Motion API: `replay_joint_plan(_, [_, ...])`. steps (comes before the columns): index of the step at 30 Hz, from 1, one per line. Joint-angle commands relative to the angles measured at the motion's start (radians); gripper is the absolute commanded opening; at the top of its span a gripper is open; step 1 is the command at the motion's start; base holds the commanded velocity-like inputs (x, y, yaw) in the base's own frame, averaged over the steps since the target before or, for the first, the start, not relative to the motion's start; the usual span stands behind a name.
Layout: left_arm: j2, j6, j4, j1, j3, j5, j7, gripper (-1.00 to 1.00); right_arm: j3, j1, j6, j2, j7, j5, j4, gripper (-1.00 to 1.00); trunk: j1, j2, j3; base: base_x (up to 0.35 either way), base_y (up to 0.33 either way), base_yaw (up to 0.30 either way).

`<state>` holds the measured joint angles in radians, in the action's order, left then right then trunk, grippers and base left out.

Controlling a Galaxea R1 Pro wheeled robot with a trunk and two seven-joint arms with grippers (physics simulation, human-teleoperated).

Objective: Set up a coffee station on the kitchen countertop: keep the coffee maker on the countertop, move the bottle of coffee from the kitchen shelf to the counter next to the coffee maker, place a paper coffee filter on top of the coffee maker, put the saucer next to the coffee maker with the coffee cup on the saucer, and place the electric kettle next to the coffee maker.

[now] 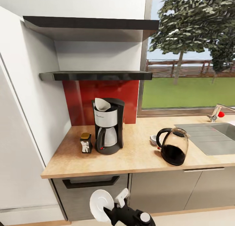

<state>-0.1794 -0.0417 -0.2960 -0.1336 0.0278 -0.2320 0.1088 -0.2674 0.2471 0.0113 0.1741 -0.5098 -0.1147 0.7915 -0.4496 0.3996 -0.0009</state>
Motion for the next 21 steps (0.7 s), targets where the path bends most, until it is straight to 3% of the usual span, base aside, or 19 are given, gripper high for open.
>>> replay_joint_plan(1, [0.0,-0.004,-0.004,-0.001,0.003,-0.005,0.002,1.0,-0.009,0.0,0.003,0.0,-0.004,-0.01,0.019,-1.0,0.0,0.001,0.0,0.0,0.0,0.0])
replay_joint_plan(8, [0.005,-0.004,-0.005,0.0,-0.001,0.001,0.002,1.0,-0.036,0.0,0.032,0.0,-0.004,-0.008,0.129,-1.0,0.0,0.001,0.0,-0.039,0.005,0.0])
replay_joint_plan(13, [0.002,-0.004,-0.005,0.001,-0.002,0.003,0.002,1.0,-0.04,0.0,0.187,0.0,-0.006,-0.003,0.281,-1.0,0.0,0.001,0.0,-0.008,0.001,0.0])
replay_joint_plan(15, [0.002,-0.004,-0.005,0.002,-0.002,0.004,0.002,1.0,-0.041,0.0,0.231,0.0,-0.005,0.017,0.343,-1.0,0.0,0.001,0.0,-0.001,0.0,0.0])
replay_joint_plan(18, [0.005,-0.004,-0.006,0.002,-0.002,0.005,0.002,1.0,-0.039,0.0,0.326,0.0,0.036,0.225,0.415,-1.0,0.0,0.001,0.0,0.0,0.0,0.0])
replay_joint_plan(20, [0.008,-0.004,-0.005,0.002,-0.003,0.005,0.002,1.0,-0.039,0.0,0.367,0.0,0.122,0.341,0.423,-1.0,0.0,0.001,0.0,0.0,0.0,0.0])
replay_joint_plan(21, [0.009,-0.004,-0.005,0.002,-0.003,0.005,0.002,1.0,-0.039,0.004,0.378,0.0,0.196,0.411,0.426,-1.0,0.0,0.001,0.0,0.0,0.0,0.0])
